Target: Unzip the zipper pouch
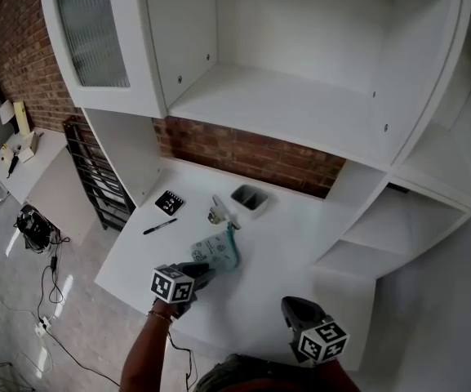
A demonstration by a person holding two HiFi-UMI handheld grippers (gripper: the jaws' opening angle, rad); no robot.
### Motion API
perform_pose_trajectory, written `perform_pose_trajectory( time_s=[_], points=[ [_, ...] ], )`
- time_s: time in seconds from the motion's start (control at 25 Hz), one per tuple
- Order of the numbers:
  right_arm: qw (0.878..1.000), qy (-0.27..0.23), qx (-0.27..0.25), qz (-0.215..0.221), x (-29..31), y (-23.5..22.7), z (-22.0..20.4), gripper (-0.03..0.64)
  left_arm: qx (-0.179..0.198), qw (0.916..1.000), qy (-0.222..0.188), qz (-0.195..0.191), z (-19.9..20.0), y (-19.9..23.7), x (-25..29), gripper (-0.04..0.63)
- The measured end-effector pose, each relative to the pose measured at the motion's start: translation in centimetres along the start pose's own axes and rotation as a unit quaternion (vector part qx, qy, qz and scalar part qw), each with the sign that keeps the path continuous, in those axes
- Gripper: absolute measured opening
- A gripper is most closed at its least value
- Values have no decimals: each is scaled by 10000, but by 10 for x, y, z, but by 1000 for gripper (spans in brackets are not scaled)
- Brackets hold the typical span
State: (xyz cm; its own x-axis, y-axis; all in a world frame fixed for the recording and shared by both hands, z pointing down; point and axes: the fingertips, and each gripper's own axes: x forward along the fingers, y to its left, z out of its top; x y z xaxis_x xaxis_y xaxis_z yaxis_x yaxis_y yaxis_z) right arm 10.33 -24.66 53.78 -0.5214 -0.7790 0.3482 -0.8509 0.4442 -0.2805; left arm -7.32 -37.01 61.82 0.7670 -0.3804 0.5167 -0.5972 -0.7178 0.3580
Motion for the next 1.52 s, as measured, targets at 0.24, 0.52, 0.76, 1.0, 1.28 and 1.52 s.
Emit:
perform_pose_trajectory(
  time_s=[0.24,0.52,0.76,1.0,1.28,1.52],
  points=[
    [9997,16,-208,131,3,17,0,9,420,9991,-68,-66,-12,-30,-31,38],
    [9985,-2,-446,324,6,43,-1,8,828,9957,-396,102,-12,-63,-69,3],
    [9975,-132,-569,399,6,62,0,8,983,9900,-870,517,-5,-81,-106,3],
    [9967,-332,-634,393,4,73,5,3,1149,9798,-1149,1167,-11,-91,-144,2],
    [9948,-359,-853,434,3,81,6,2,752,9759,-1381,1512,-33,-98,-172,3],
    [9938,-322,-996,385,2,81,6,2,744,9718,-1457,1698,-36,-107,-179,3]
  ],
)
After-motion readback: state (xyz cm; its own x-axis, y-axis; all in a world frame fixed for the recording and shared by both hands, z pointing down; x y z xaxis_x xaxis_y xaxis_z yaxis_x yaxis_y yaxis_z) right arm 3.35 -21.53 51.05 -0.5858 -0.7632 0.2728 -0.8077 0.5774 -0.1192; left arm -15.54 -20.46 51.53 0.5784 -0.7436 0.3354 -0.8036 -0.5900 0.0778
